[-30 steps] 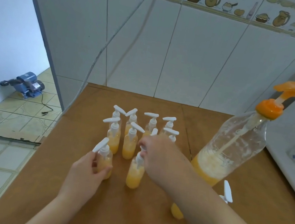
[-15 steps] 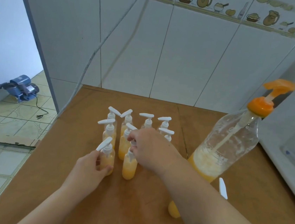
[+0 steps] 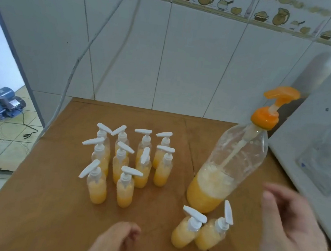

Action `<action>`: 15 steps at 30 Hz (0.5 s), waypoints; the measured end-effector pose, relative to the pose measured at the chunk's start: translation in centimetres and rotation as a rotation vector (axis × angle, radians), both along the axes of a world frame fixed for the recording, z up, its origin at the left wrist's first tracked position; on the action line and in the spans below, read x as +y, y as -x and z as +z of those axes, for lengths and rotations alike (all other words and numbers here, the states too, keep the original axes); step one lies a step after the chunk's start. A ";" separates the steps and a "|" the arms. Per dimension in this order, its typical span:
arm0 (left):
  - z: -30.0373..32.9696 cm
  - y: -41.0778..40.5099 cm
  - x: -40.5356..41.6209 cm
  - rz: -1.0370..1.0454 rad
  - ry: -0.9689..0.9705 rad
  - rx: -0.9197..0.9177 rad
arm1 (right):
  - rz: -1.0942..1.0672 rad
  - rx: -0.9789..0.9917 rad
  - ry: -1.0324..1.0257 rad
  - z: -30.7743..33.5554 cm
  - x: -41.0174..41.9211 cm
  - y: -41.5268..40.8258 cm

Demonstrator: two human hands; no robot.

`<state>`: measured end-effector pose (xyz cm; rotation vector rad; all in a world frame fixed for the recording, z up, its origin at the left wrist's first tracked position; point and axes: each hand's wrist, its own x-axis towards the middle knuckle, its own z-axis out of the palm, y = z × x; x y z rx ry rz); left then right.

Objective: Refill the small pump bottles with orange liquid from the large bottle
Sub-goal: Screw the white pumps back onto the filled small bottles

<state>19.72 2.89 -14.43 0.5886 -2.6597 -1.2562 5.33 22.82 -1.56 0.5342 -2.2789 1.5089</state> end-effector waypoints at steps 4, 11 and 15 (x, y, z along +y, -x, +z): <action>-0.7 3.7 3.3 -0.115 0.002 0.039 | -0.079 -0.118 -0.386 -6.0 2.9 1.2; -1.1 6.9 4.7 -0.155 -0.009 0.088 | 0.294 -0.487 -0.546 -11.6 3.6 1.7; -0.8 7.3 4.9 -0.134 0.000 0.057 | 0.347 -0.484 -0.577 -12.3 2.1 2.5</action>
